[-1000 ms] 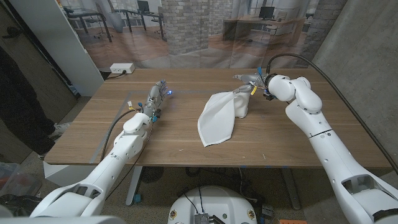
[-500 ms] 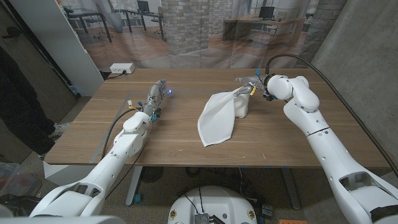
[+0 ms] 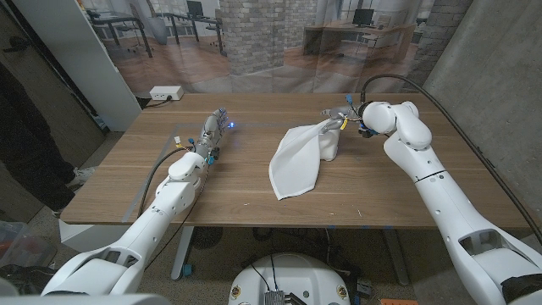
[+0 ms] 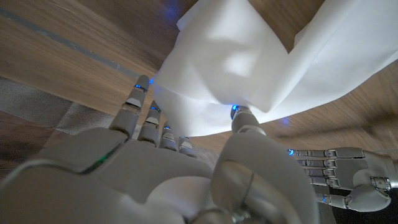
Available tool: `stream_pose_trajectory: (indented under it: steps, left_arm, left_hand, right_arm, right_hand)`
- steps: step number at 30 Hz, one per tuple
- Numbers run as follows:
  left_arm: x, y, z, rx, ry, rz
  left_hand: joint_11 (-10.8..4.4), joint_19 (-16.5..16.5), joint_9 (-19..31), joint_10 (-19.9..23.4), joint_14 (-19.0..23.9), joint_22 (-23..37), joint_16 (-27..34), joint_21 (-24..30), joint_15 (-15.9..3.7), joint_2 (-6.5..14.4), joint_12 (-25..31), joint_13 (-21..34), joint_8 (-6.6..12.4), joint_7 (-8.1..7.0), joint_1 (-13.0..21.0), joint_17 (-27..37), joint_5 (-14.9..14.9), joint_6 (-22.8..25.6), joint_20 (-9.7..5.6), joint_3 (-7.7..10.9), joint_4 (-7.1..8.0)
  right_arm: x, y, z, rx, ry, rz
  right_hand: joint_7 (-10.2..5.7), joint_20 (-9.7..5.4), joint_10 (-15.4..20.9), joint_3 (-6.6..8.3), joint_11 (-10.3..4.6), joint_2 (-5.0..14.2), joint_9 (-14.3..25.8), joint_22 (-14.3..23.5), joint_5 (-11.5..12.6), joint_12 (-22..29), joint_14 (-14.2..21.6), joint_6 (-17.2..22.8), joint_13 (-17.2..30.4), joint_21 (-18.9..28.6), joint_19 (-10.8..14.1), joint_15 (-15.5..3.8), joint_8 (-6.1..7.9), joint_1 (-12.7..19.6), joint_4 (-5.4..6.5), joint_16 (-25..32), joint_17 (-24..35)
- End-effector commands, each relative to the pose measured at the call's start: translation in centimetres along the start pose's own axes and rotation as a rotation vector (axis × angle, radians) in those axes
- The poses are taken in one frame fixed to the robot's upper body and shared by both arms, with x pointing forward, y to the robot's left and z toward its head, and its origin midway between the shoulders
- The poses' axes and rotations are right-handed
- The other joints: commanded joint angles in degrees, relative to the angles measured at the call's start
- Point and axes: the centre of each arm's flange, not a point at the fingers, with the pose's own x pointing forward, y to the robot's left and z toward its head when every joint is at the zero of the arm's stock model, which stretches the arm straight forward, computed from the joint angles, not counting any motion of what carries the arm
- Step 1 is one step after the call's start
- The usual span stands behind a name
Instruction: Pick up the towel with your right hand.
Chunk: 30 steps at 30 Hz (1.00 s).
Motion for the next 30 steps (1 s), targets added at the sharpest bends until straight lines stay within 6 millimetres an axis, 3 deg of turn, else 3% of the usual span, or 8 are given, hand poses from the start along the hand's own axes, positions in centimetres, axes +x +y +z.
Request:
stream_pose_trajectory:
  steps: [1,4,6,13,17,19,23,30]
  left_arm:
    - [0.2,0.1,0.0,0.001,0.003,0.004]
    - [0.2,0.1,0.0,0.001,0.003,0.005]
    - [0.2,0.1,-0.1,0.0,0.003,0.006]
    - [0.4,0.1,-0.1,0.0,0.002,0.006]
    - [0.5,0.1,-0.1,0.0,0.002,0.006]
    - [0.5,0.1,-0.1,0.001,0.002,0.007]
    - [0.6,0.0,-0.1,-0.001,0.003,0.006]
    - [0.7,0.0,-0.1,0.0,0.003,0.009]
  left_hand:
    - [0.27,-1.8,0.2,-0.4,-0.2,0.2,0.1,-0.3,0.03,4.0,0.0,0.1,-0.03,-0.31,-0.4,0.1,-0.2,-0.2,0.17,0.36,-0.29]
    - [0.28,-1.8,0.2,-0.4,-0.2,0.2,0.0,-0.3,0.06,4.0,0.0,0.1,-0.04,-0.38,-0.4,0.1,-0.2,-0.2,0.18,0.36,-0.3]
    - [0.3,-1.8,0.2,-0.4,-0.2,0.2,0.1,-0.4,0.06,4.0,0.0,0.1,-0.04,-0.43,-0.4,0.1,-0.2,-0.2,0.18,0.37,-0.3]
    - [0.36,-1.8,0.2,-0.4,-0.2,0.2,0.0,-0.5,0.1,4.0,0.0,0.1,-0.03,-0.43,-0.5,0.1,-0.2,-0.2,0.19,0.38,-0.31]
    - [0.4,-1.8,0.2,-0.4,-0.2,0.2,0.0,-0.5,0.1,4.0,0.0,0.1,-0.03,-0.43,-0.5,0.1,-0.2,-0.2,0.2,0.38,-0.31]
    - [0.4,-1.8,0.2,-0.4,-0.2,0.2,0.0,-0.5,0.11,4.0,0.0,0.1,-0.03,-0.43,-0.5,0.1,-0.2,-0.2,0.21,0.39,-0.31]
    - [0.38,-1.8,0.2,-0.4,-0.2,0.2,0.0,-0.6,0.11,4.0,0.0,0.1,-0.03,-0.46,-0.5,0.1,-0.2,-0.2,0.21,0.39,-0.32]
    - [0.38,-1.7,0.2,-0.5,-0.2,0.2,0.0,-0.6,0.11,3.9,0.0,0.1,-0.03,-0.47,-0.5,0.1,-0.2,-0.2,0.2,0.39,-0.32]
  right_arm:
    - [0.7,0.2,-0.1,0.004,0.025,0.062]
    - [0.8,0.2,-0.2,0.012,0.019,0.062]
    - [0.8,0.2,-0.2,0.007,0.018,0.064]
    - [1.2,0.2,-0.3,0.008,0.031,0.093]
    - [1.3,0.2,-0.4,0.013,0.041,0.108]
    - [1.4,0.2,-0.5,0.017,0.04,0.115]
    - [1.7,0.2,-0.7,0.022,0.045,0.132]
    - [2.0,0.2,-0.6,0.012,0.046,0.134]
  right_hand:
    - [0.47,0.01,0.8,-0.45,0.12,-0.11,0.2,0.1,0.0,0.5,0.9,0.3,0.1,0.6,1.4,-0.2,0.55,-0.7,0.2,0.2,0.3]
    - [1.27,0.06,1.8,-0.89,0.78,-0.19,0.2,0.1,0.1,0.8,2.7,1.0,0.1,0.9,3.3,-0.12,0.81,-1.1,0.25,0.5,0.4]
    - [0.58,0.11,3.6,-1.22,-0.75,0.08,0.2,0.1,0.1,1.3,3.9,2.1,0.1,1.1,4.8,-1.55,1.12,-1.4,0.38,0.6,0.5]
    - [0.52,-0.73,5.2,-1.81,-1.04,0.31,0.2,0.2,0.1,1.4,8.4,3.2,0.1,2.3,9.7,-2.68,1.24,-1.8,0.33,1.7,0.6]
    - [0.41,-1.87,6.6,-2.21,-1.41,0.59,0.2,0.4,0.1,1.4,11.5,3.8,0.1,4.4,16.9,-3.96,1.14,-2.2,0.36,2.0,0.7]
    - [0.34,-3.42,7.6,-2.33,-1.71,0.77,0.2,0.4,0.1,1.3,15.2,3.8,0.1,6.3,23.2,-4.86,0.93,-2.6,0.37,2.6,0.8]
    - [0.07,-9.44,11.8,-2.15,-1.99,1.41,0.2,0.6,0.0,1.9,28.2,3.7,0.2,9.3,33.3,-9.3,0.76,-3.2,0.32,5.6,1.2]
    - [-0.42,-16.01,21.8,-1.13,-1.23,2.73,0.2,1.3,0.2,4.3,39.7,9.0,0.5,12.8,41.8,-14.59,2.31,0.6,-1.54,10.5,4.2]
